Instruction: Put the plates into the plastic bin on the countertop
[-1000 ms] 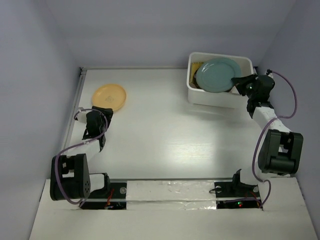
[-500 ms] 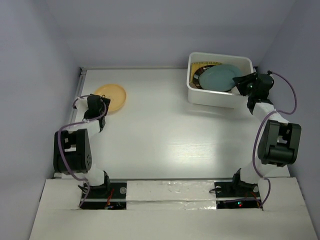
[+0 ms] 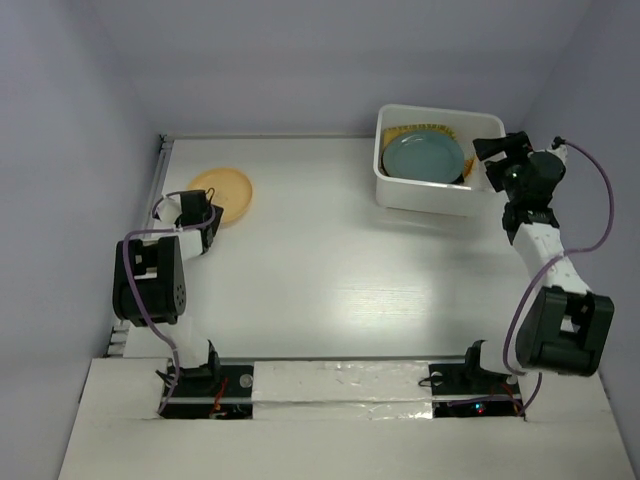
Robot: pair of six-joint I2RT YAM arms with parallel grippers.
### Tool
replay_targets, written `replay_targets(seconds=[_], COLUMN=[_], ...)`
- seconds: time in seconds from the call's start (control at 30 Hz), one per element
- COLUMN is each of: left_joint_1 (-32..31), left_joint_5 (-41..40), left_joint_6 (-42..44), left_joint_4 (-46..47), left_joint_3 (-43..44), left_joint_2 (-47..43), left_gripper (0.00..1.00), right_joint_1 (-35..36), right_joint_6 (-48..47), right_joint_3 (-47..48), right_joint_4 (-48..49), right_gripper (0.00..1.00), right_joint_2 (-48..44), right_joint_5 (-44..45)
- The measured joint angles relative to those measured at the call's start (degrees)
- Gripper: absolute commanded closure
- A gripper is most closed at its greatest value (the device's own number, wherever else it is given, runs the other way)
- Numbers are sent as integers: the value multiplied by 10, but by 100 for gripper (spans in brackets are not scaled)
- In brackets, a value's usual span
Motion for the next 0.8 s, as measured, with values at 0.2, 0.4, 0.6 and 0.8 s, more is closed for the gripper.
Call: replay_targets(seconds=[0.2,0.4,0.6,0.8], left_joint_1=[3,4,1,-71], left_joint_5=[3,15,46,79], left_joint_6=[3,1,3,9], left_joint_4=[-5,4,42,77], left_joint_3=[40,42,-36,-131], left_joint_2=[46,55,-6,-176], left_gripper=[87,100,100,100], right_joint_1=[0,16,182,347], right_joint_6=[-4,-10,-43,-89], right_joint_3=[-45,-93,-100,-100], right_joint_4=[5,20,19,19], right_gripper=[20,96,97,23], right_joint_2=[-120,-197,-203,-163], right_joint_5=[4,-13,-23,-17])
